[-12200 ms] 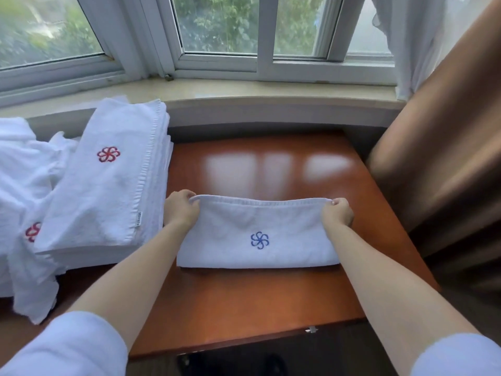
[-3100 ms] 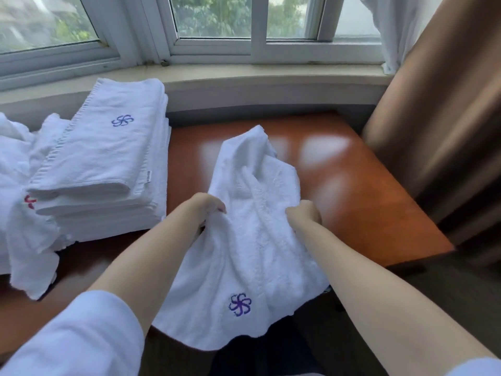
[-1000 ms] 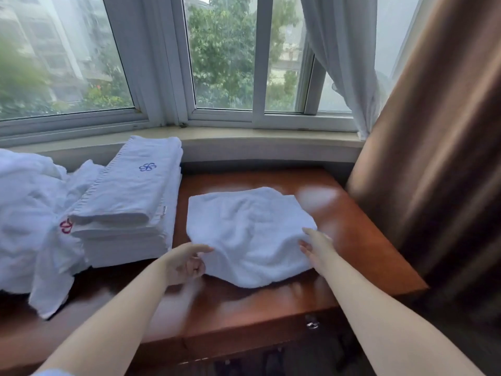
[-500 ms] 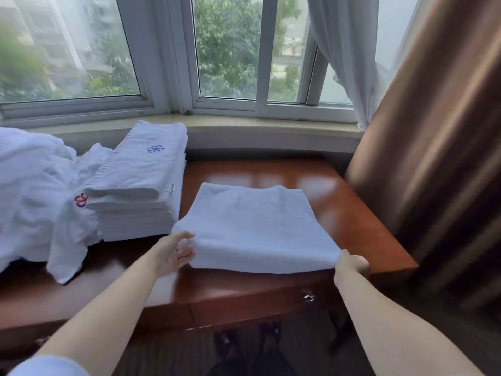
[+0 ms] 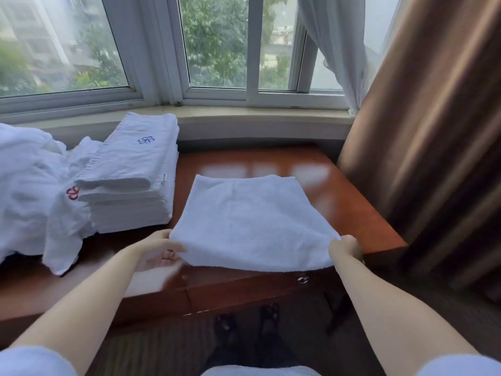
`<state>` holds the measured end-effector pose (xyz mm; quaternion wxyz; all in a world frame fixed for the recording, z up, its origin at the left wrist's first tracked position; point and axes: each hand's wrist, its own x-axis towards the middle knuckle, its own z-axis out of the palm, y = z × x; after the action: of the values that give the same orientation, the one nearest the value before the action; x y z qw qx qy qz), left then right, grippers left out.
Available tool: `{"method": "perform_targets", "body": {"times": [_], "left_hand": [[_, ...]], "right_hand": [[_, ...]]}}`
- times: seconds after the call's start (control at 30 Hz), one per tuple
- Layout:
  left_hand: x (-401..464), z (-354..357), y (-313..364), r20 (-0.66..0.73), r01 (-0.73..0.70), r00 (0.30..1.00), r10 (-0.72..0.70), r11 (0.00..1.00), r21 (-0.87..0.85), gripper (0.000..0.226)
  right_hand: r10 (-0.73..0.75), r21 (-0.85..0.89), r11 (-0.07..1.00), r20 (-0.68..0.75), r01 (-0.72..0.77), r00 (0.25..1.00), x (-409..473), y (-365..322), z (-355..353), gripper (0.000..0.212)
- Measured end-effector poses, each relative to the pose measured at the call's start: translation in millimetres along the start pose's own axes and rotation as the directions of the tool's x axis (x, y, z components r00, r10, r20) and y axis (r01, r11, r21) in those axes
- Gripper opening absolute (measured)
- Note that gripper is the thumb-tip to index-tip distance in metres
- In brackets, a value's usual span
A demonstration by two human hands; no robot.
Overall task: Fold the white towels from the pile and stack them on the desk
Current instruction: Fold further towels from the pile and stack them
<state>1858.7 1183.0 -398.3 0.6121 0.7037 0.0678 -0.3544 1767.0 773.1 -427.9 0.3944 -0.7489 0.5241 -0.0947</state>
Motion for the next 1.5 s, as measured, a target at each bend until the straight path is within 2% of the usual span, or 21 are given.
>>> {"method": "perform_targets", "body": {"times": [0.07, 0.13, 0.2, 0.3, 0.4, 0.5, 0.6, 0.63, 0.7, 0.77, 0.8, 0.83, 0.87, 0.93, 1.0, 1.03, 1.1, 1.2, 1.3, 1.4, 1.5], "left_hand": [[-1, -1, -5, 0.043, 0.033, 0.999, -0.033, 0.999, 0.011, 0.040], [-1, 5, -6, 0.055, 0.041, 0.998, -0.043, 0.999, 0.034, 0.037], [-2, 13, -4, 0.028, 0.082, 0.996, -0.087, 0.986, 0.145, 0.036], [-1, 20, -3, -0.087, 0.174, 0.985, -0.151, 0.844, 0.507, 0.037], [2, 23, -4, -0.227, 0.190, 0.973, -0.046, 0.717, 0.670, 0.030], [4, 24, -8, -0.343, 0.190, 0.937, 0.066, 0.727, 0.660, 0.037], [8, 26, -15, -0.462, 0.204, 0.878, 0.125, 0.776, 0.597, 0.061], [11, 27, -17, -0.491, 0.185, 0.863, 0.116, 0.833, 0.522, 0.062], [16, 29, -18, -0.532, 0.096, 0.846, 0.042, 0.968, 0.230, 0.048], [15, 32, -20, -0.562, -0.015, 0.824, -0.065, 0.990, -0.137, 0.029], [16, 32, -22, -0.595, -0.071, 0.799, -0.085, 0.970, -0.234, 0.024], [16, 31, -25, -0.635, -0.126, 0.769, -0.072, 0.957, -0.262, 0.022], [14, 31, -28, -0.691, -0.148, 0.723, -0.025, 0.971, -0.189, 0.023], [10, 27, -37, -0.739, -0.014, 0.660, 0.135, 0.986, 0.168, 0.025], [7, 24, -40, -0.662, 0.138, 0.710, 0.240, 0.875, 0.465, 0.021], [9, 23, -39, -0.628, 0.160, 0.741, 0.238, 0.846, 0.509, 0.017], [15, 23, -33, -0.609, 0.147, 0.766, 0.207, 0.865, 0.480, 0.016], [30, 27, -18, -0.573, 0.101, 0.797, 0.191, 0.894, 0.437, 0.029], [43, 32, -3, -0.544, 0.088, 0.817, 0.194, 0.889, 0.450, 0.041], [62, 33, 8, -0.524, 0.108, 0.825, 0.212, 0.851, 0.513, 0.049], [83, 36, 24, -0.512, 0.107, 0.835, 0.202, 0.853, 0.511, 0.050]], "right_hand": [[0.060, -0.045, 0.997, 0.033, -0.059, 0.998, 2, 5, -3, 0.032], [0.001, -0.078, 0.997, 0.062, 0.004, 0.998, -4, 5, -1, 0.031], [-0.070, -0.097, 0.992, 0.097, 0.079, 0.993, -12, 2, 4, 0.031], [-0.130, -0.116, 0.983, 0.112, 0.142, 0.985, -20, -2, 11, 0.030], [-0.123, -0.107, 0.986, 0.033, 0.125, 0.992, -19, 1, 10, 0.027], [-0.078, -0.053, 0.996, -0.048, 0.076, 0.996, -18, 6, 4, 0.027], [-0.094, -0.020, 0.996, -0.099, 0.092, 0.991, -20, 6, 5, 0.027], [-0.097, -0.011, 0.995, -0.127, 0.096, 0.987, -22, 5, 6, 0.027], [-0.100, -0.016, 0.995, -0.177, 0.099, 0.979, -24, 4, 10, 0.027], [-0.103, -0.031, 0.995, -0.206, 0.099, 0.973, -24, 4, 13, 0.026], [-0.102, -0.035, 0.995, -0.213, 0.097, 0.972, -24, 4, 14, 0.025], [-0.098, -0.038, 0.995, -0.215, 0.092, 0.972, -24, 4, 15, 0.025], [-0.085, -0.041, 0.996, -0.210, 0.078, 0.974, -23, 5, 15, 0.025], [-0.027, -0.042, 0.999, -0.187, 0.019, 0.982, -22, 6, 15, 0.024], [0.033, -0.033, 0.999, -0.151, -0.038, 0.988, -22, 7, 14, 0.024], [0.033, -0.034, 0.999, -0.135, -0.038, 0.990, -23, 6, 13, 0.025], [-0.045, -0.065, 0.997, -0.105, 0.039, 0.993, -22, 1, 13, 0.029], [-0.208, -0.183, 0.962, -0.001, 0.205, 0.978, -20, -16, 16, 0.035], [-0.266, -0.223, 0.931, 0.132, 0.290, 0.955, -12, -31, 26, 0.041], [-0.292, -0.143, 0.936, 0.196, 0.322, 0.936, 2, -43, 38, 0.047], [-0.245, 0.009, 0.968, 0.228, 0.250, 0.942, 19, -60, 49, 0.047]]}}
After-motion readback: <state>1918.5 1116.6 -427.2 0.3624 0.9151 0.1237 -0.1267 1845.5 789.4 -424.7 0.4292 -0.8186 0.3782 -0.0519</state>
